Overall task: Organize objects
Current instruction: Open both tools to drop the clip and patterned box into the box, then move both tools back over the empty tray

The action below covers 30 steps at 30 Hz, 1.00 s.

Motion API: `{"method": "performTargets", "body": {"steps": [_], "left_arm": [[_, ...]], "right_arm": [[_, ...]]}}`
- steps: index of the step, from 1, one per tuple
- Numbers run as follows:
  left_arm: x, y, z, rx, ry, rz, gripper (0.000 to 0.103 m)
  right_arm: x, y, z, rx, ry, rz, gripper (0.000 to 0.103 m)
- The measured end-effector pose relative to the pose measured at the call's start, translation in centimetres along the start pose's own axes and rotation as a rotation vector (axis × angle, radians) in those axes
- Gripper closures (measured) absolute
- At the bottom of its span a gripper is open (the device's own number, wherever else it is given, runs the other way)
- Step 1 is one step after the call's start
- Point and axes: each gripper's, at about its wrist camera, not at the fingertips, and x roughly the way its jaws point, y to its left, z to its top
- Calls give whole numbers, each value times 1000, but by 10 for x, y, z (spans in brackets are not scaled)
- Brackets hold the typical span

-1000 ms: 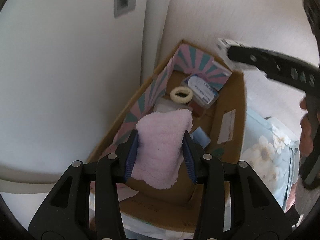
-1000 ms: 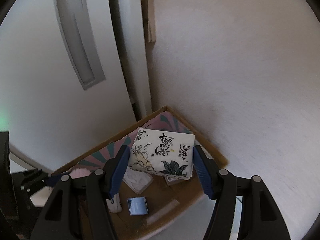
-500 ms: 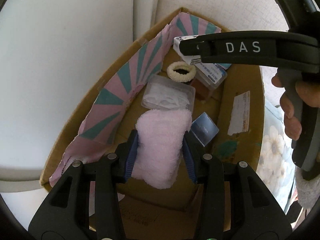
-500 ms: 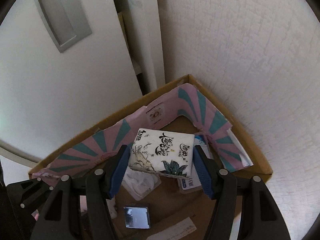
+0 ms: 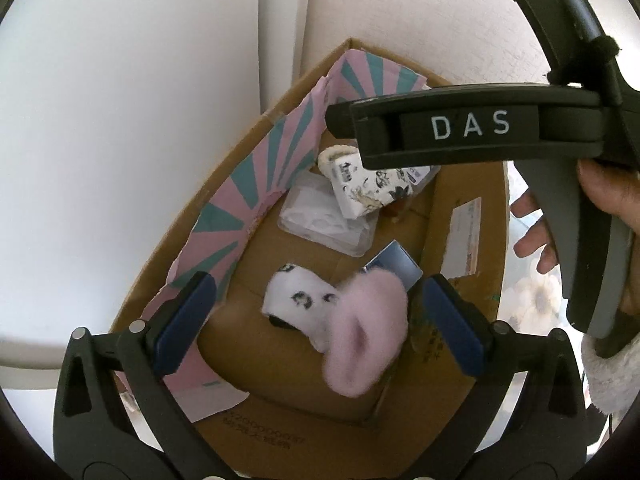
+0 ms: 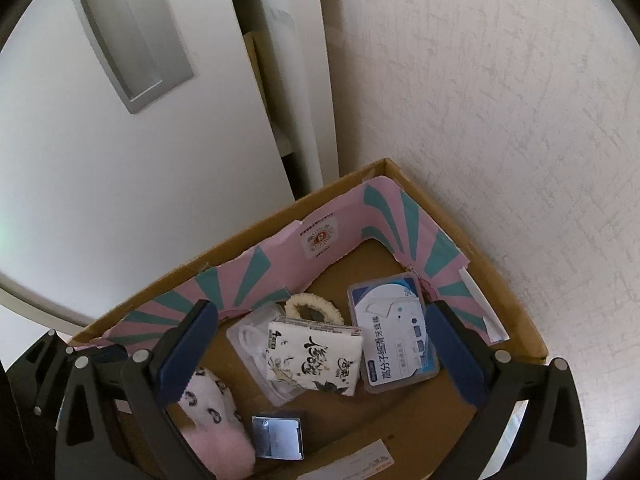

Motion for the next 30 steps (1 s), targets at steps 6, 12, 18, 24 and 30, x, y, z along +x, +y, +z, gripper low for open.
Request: {"method": "performTargets", "body": {"steps": [6, 12, 18, 24, 30], "left_arm": [[2, 2, -9, -13, 1, -16, 0], [-10, 2, -7, 9, -30, -20, 0], [-47, -3, 16, 65, -110, -43, 0], [-93, -18, 28, 143, -190, -79, 0], [-133, -28, 28, 211, -254, -127, 0]], "right_arm": [[-3, -1, 6, 3, -2, -25, 0], [-30, 2, 14, 12, -38, -42, 1], [-82, -6, 11, 68, -93, -72, 0], [-167, -6, -55, 140, -191, -178, 0], [-251, -5, -87, 279, -274, -299, 0]]}}
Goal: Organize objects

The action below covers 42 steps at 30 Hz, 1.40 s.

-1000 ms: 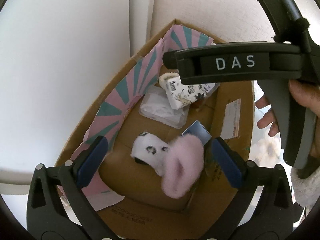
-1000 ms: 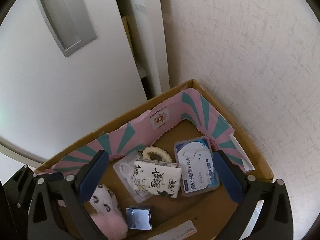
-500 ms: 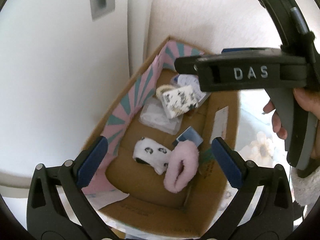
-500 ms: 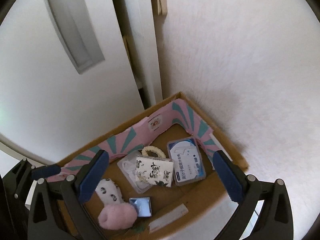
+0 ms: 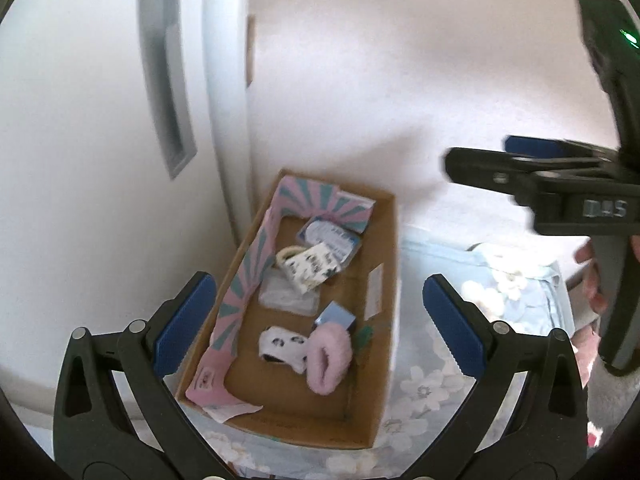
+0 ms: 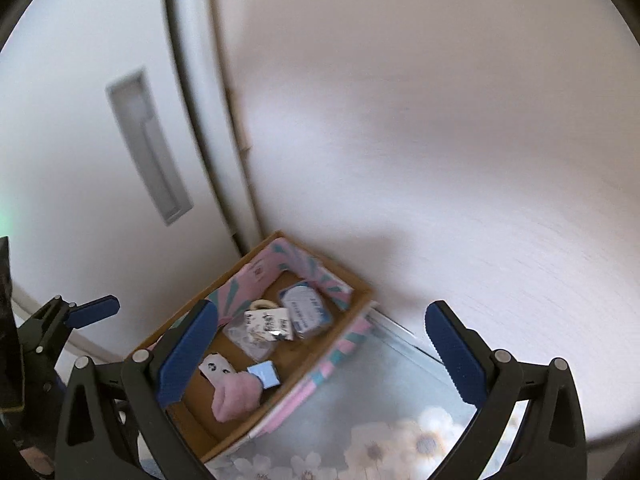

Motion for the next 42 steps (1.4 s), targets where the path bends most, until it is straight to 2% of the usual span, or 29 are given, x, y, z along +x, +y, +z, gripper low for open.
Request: {"method": "performTargets", "body": {"steps": [8, 16, 21, 32, 42], "left_arm": [[-9, -28, 20, 103, -40, -94, 0], [-11, -63, 28, 197, -73, -165, 0], [-6, -77, 24, 222, -64, -203, 0], [-3, -90, 21, 246, -49, -222, 0], [-5, -89, 19, 241, -44, -208, 0]], "right_arm": [[-63, -43, -41, 190, -61, -247, 0], [-87, -76, -89, 383, -50, -371, 0], [-88, -86, -105, 431, -35, -427, 0], [-104, -94, -115, 459, -34, -440, 0], [-100, -96, -118, 461, -35, -425, 0]]}}
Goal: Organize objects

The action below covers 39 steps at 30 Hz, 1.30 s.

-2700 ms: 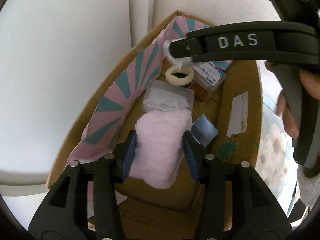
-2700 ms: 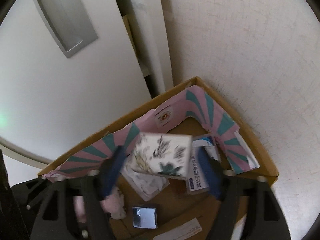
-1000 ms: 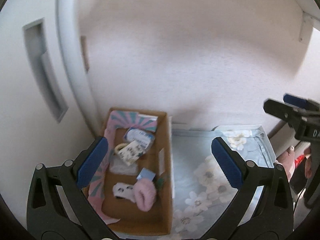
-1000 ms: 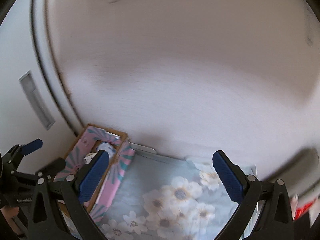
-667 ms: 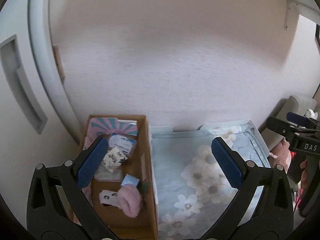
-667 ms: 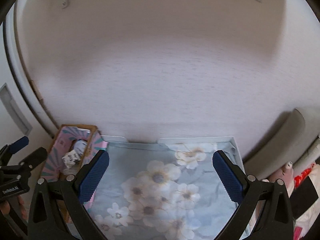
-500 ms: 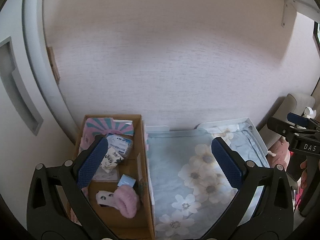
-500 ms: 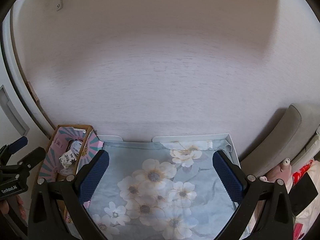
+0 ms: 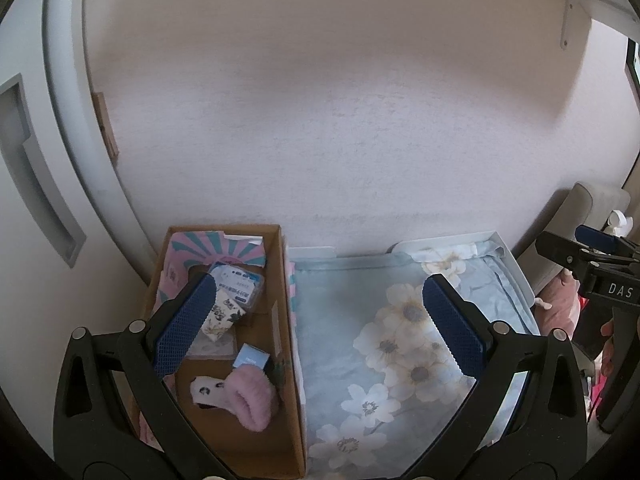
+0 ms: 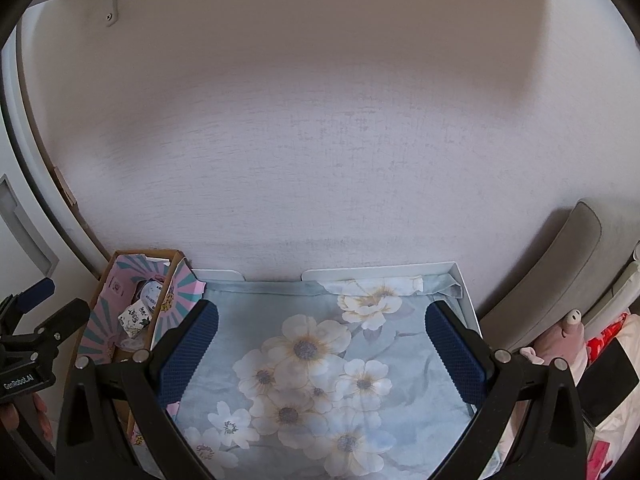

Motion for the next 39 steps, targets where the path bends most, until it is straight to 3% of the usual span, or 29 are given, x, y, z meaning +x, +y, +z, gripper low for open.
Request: {"method": "performTargets", "body": {"steps": [31, 39], "left_arm": [[3, 3, 0, 1, -5, 1, 0], [-2, 4, 0, 9, -31, 48, 0]], "right_arm": [[5, 4, -1, 12, -4, -25, 0], [4, 4, -1, 16, -9, -26, 0]]}}
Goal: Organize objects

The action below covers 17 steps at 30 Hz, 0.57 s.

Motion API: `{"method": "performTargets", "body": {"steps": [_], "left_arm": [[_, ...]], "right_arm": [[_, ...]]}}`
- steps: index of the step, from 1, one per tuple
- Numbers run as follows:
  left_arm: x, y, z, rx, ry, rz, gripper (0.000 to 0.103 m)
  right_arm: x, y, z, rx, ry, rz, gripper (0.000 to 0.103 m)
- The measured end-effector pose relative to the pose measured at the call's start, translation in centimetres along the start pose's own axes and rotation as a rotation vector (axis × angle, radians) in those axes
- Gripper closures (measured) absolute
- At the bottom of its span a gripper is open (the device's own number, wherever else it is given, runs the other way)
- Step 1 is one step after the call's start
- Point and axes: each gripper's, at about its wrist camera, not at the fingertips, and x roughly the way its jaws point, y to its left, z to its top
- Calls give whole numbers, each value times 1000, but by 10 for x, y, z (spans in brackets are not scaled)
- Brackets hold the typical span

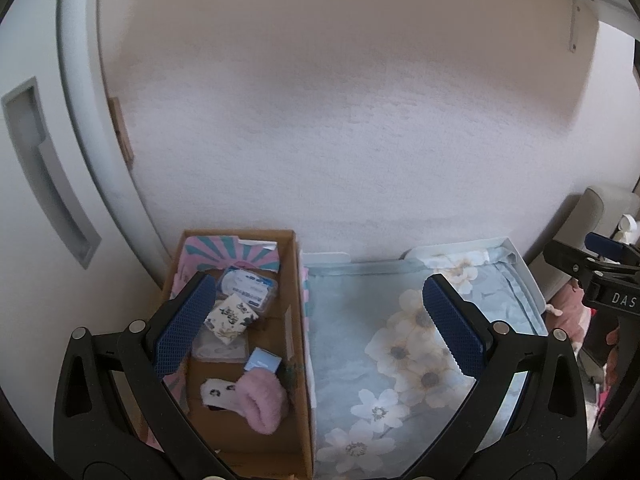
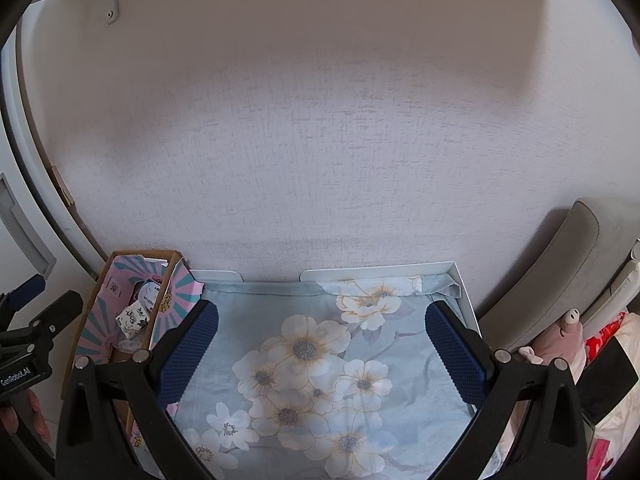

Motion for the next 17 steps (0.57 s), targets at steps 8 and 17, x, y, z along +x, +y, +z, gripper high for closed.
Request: {"method": "performTargets", "body": {"steps": [8, 17], "left_arm": [[-5, -5, 0, 18, -29, 73, 0], [-5, -5, -3, 5, -28, 59, 0]], "right_arm": [[-2, -1, 0, 5, 0, 1, 0], [0, -2, 1, 9, 1, 4, 0]]}}
